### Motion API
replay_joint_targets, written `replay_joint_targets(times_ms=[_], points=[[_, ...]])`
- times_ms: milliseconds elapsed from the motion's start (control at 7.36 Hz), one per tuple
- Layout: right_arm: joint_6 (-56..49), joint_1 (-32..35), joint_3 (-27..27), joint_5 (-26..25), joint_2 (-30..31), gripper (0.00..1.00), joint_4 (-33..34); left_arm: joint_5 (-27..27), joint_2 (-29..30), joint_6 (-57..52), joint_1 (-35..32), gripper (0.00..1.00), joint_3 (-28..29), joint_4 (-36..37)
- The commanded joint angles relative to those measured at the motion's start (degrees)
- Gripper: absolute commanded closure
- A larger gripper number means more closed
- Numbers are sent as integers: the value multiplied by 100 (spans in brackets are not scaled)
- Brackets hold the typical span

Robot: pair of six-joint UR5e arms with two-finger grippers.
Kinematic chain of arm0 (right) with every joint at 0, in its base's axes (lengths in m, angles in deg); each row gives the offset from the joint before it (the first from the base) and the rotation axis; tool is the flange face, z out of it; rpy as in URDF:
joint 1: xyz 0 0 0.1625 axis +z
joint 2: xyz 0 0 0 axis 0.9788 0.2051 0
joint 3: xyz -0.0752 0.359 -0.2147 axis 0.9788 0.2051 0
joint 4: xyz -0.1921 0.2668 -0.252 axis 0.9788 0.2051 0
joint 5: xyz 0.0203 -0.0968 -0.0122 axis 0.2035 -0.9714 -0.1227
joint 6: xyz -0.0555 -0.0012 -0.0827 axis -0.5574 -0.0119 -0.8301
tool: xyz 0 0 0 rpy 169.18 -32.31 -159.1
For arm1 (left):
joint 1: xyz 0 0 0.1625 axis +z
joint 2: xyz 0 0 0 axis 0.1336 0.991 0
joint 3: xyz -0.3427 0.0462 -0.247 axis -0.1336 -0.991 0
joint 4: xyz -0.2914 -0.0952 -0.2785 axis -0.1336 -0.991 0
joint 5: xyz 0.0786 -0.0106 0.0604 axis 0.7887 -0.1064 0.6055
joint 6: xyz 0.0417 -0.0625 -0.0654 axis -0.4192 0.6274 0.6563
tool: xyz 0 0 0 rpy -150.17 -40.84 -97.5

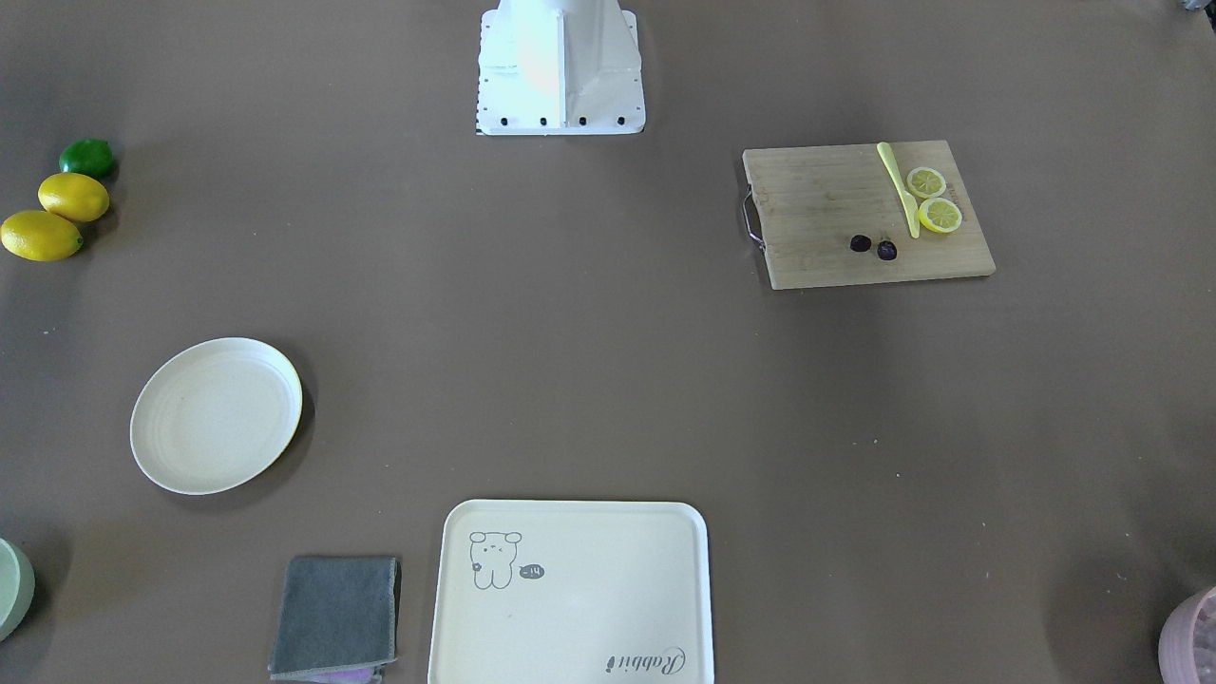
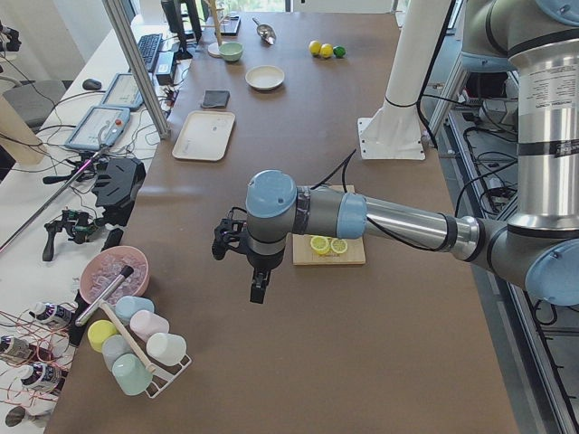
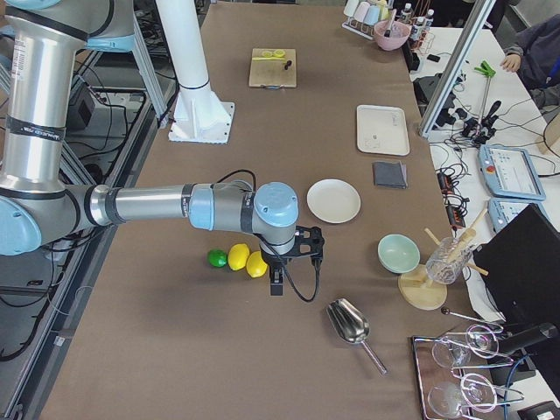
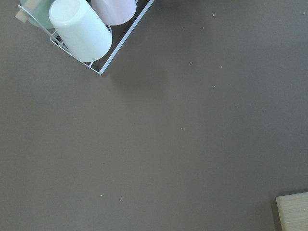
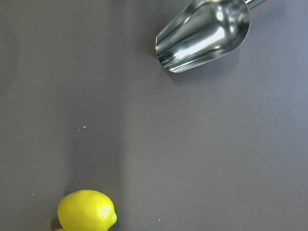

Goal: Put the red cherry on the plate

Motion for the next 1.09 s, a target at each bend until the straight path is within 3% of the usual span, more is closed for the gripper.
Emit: replay_joint_targets(times_ms=[0,272,544,816,951], points=[[9,0,9,-4,11,0,-78,0,-30,-17,18,2,-13,-56],[9,0,-35,13,-15,0,-79,0,-39,-18,18,2,-39,-118],[9,9,-445,22,-51,0,-79,0,22,-18,27,2,-101,-266],[78,61,-658,5,-373,0,-174,17,-29,43,-26,2,-66,-1473],[79,70,-546,-39,-628,0,-671,87,101,61,0,2,230,-2376]])
